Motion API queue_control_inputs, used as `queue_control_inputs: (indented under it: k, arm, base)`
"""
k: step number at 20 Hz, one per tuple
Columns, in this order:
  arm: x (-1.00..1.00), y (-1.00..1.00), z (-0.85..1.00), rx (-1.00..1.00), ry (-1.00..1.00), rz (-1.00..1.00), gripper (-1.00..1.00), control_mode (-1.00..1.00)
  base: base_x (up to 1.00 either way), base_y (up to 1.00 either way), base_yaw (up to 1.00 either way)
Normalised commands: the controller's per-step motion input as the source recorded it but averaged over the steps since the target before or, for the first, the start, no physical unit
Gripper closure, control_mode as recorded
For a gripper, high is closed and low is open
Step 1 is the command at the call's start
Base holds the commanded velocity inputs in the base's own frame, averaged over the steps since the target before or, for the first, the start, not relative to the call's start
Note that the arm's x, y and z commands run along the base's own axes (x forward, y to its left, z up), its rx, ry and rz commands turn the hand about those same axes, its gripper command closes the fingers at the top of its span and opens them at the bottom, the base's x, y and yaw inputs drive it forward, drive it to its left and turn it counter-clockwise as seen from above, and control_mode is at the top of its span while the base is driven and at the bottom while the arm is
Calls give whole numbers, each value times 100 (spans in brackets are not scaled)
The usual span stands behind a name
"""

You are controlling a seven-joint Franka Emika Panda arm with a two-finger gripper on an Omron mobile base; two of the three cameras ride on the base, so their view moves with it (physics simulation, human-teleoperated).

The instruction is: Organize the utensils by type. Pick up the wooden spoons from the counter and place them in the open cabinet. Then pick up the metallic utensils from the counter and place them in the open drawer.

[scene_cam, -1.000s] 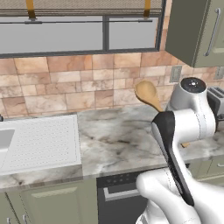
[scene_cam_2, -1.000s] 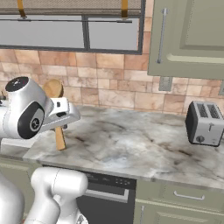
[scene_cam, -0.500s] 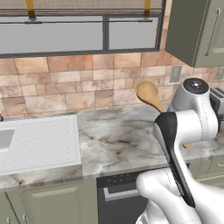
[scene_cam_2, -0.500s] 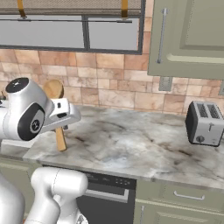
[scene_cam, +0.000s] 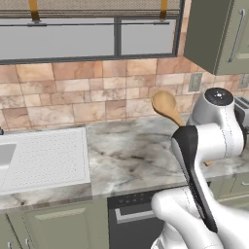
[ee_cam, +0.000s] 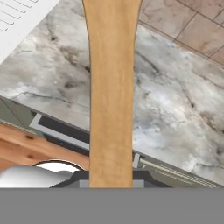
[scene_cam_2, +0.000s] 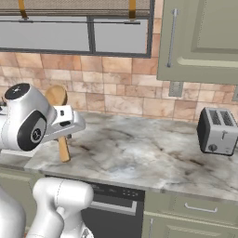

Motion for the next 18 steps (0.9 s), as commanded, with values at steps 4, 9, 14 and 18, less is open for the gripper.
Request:
queue_control_inputs:
  k: [4, 9, 14, 18]
  arm:
    - [0, 0, 0, 0, 0, 0, 100, 100]
    - [0, 0, 0, 0, 0, 0, 100, 100]
    - [0, 0, 0, 0, 0, 0, 100, 100]
    - [0, 0, 0, 0, 0, 0, 100, 100]
  base:
    - [0, 0, 0]
    - [-11, 0, 0]
    - [-60, -11, -1]
    - [-66, -14, -9]
